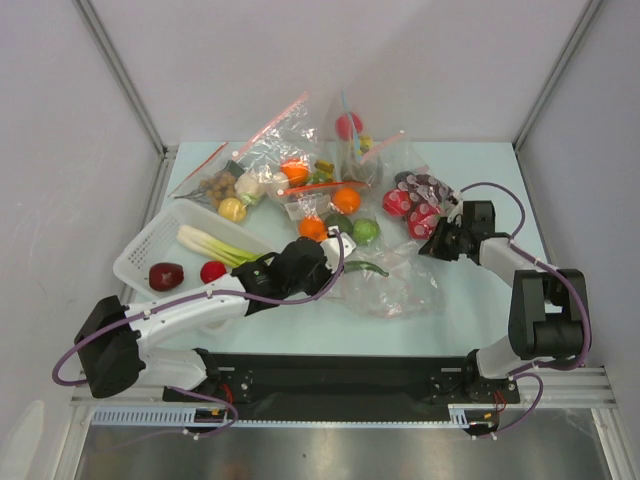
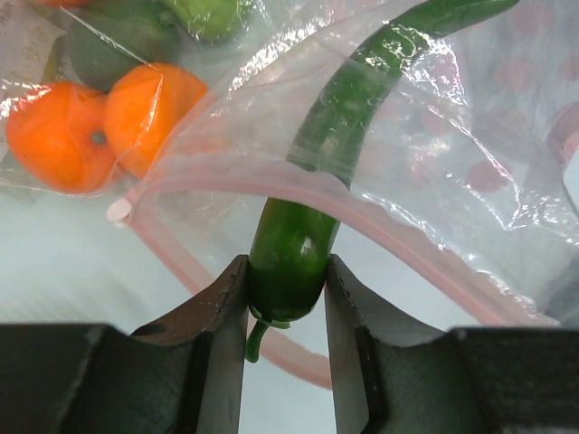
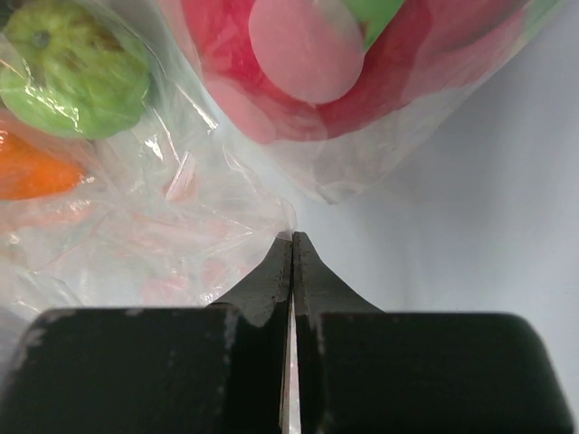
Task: Open the zip-top bag and remove the fake food
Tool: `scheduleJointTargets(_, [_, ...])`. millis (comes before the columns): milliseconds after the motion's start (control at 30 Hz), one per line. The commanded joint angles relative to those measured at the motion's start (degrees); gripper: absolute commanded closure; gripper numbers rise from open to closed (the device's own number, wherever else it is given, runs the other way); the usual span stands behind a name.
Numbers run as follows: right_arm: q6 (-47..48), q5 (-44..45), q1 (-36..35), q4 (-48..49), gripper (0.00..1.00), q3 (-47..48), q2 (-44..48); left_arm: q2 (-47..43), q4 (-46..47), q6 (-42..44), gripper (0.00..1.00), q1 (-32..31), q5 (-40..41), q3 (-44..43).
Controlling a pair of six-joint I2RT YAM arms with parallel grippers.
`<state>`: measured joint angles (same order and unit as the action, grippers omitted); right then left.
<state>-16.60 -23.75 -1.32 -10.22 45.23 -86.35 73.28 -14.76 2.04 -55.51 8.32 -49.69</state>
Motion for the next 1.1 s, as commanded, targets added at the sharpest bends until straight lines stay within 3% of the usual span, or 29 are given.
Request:
scheduleJointTargets(0, [0.61,0.63,0.88,0.37,1.00,3.19,1.44,-1.38,-2.72,0.16,0.81,0.22,1.70,-1.90])
scheduleJointTargets(667, [1.48,5.73,7.56,-1.29,1.00,4.51,4.61,-15.79,-13.27,-8.28,0.76,7.60,8.37,1.61])
scheduleJointTargets(933, [1.75,6.08,8.44,-1.73,1.00,4.43,5.57,-23.44,-14.77,-13.54,0.69,16.38,10.84,3.90])
scheduleJointTargets(1067, [1.66,5.99,8.44,-1.74,1.00,4.08,6.10,-24.93,-14.86,-18.64,0.65,25.42,13.38,5.83])
